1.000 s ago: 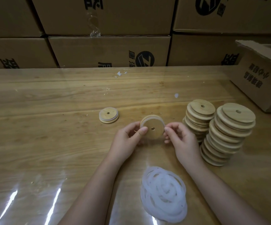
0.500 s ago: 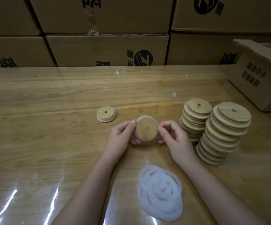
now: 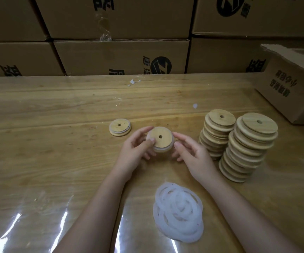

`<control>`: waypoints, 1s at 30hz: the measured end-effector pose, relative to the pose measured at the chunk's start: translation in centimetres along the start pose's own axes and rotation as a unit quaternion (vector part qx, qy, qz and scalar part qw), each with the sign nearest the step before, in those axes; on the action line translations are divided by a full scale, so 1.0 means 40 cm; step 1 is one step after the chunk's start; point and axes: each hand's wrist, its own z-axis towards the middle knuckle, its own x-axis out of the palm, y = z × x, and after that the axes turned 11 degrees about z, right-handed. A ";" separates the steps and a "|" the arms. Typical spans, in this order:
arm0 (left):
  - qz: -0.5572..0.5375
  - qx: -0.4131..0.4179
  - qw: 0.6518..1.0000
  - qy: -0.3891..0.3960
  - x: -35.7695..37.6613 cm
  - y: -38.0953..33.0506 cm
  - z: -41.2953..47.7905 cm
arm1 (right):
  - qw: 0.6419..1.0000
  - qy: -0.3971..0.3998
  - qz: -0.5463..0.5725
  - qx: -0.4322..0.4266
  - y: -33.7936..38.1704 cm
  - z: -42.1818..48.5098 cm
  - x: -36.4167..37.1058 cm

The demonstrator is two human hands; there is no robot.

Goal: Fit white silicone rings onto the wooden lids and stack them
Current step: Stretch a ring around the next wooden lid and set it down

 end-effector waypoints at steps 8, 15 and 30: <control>-0.106 -0.056 0.970 -0.209 -0.080 -0.003 0.035 | 1.000 0.004 -0.003 0.024 0.000 0.003 0.003; -0.077 -0.083 0.958 -0.262 -0.126 0.025 0.053 | 0.999 -0.005 -0.014 0.030 -0.007 0.005 0.000; 0.628 0.062 0.758 -0.162 -0.089 0.045 0.020 | 0.999 -0.003 -0.025 0.036 -0.003 0.004 0.002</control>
